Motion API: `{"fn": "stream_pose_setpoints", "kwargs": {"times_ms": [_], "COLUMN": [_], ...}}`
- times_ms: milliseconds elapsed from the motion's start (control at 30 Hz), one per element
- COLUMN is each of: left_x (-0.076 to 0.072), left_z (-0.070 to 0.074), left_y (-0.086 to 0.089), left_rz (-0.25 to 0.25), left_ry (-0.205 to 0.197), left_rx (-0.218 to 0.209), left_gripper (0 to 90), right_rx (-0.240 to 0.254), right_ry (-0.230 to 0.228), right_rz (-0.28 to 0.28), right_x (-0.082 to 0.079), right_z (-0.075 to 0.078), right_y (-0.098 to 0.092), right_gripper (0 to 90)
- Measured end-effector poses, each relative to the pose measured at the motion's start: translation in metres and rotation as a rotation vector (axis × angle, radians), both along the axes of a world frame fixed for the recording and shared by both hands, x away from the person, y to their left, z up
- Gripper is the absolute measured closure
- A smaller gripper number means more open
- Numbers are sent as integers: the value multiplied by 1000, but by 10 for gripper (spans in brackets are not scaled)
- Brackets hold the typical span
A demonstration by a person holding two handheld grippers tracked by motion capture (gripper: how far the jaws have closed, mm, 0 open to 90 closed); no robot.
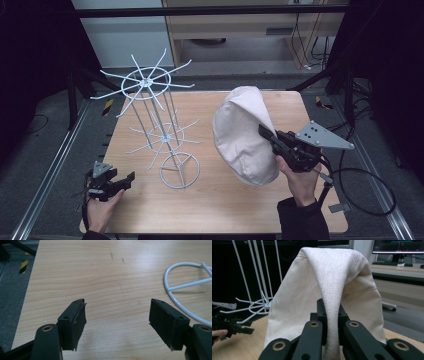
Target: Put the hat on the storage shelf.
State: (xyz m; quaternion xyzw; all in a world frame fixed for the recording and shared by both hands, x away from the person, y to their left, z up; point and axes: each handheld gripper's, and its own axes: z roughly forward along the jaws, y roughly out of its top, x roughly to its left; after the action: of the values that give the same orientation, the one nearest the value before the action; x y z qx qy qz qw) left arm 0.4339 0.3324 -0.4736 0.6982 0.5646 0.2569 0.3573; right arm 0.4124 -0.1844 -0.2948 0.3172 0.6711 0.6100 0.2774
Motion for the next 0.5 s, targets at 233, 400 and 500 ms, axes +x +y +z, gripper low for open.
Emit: {"fn": "stream_pose_setpoints", "kwargs": {"times_ms": [233,400,500], "left_x": [0,0,0], "left_z": [0,-1,-1], "left_y": [1,1,1], "left_rz": [4,4,4], "left_ry": [3,4,6], "left_rx": [2,4,4], "left_gripper": [294,294,294], "right_rx": [26,50,72], "right_ry": [-50,-95,-117], "right_rz": [3,8,10], "right_x": [-5,-9,-11], "right_z": [6,11,15], "right_y": [4,5,5], "right_gripper": [880,879,879]}}
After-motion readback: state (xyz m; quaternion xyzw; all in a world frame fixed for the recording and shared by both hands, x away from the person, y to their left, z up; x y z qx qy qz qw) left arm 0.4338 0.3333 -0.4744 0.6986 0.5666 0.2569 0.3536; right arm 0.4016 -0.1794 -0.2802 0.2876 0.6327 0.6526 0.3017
